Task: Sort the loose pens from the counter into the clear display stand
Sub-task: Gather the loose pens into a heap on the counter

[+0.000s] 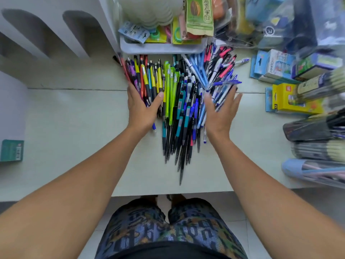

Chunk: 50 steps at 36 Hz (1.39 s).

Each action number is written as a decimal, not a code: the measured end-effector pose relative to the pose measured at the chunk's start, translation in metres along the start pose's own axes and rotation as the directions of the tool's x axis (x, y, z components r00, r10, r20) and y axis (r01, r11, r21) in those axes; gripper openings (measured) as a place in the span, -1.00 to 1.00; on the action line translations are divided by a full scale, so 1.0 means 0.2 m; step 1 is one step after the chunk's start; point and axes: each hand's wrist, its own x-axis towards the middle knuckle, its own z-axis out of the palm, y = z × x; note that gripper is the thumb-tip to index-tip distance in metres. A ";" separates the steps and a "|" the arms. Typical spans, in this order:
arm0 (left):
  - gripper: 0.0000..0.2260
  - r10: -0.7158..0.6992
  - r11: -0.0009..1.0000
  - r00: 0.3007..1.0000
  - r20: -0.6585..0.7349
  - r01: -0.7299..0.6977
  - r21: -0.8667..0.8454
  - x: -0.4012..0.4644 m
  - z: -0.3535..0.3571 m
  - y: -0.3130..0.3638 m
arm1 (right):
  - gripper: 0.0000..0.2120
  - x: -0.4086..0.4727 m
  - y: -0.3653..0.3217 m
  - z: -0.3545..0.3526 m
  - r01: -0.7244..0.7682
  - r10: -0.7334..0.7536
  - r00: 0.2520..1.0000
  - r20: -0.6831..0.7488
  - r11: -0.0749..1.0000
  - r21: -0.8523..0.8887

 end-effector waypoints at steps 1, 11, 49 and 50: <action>-0.03 0.027 0.999 1.000 0.014 -0.028 0.016 -0.03 -0.01 -0.02 | 0.03 -0.11 0.04 -0.01 0.098 -0.091 0.994 0.056 0.987 -0.125; -0.01 0.159 0.954 0.984 0.080 -0.174 0.245 -0.18 -0.05 -0.14 | 0.10 -0.42 0.40 0.08 0.489 -0.301 0.870 0.390 0.632 -0.601; -0.17 -0.058 0.964 0.963 -0.262 0.122 0.235 0.10 0.07 0.01 | -0.15 0.14 0.16 0.07 -0.101 0.077 0.993 -0.088 0.942 -0.321; -0.18 -0.060 0.965 0.965 -0.254 0.122 0.234 0.10 0.07 0.01 | -0.15 0.13 0.15 0.07 -0.084 0.066 0.996 -0.067 0.949 -0.305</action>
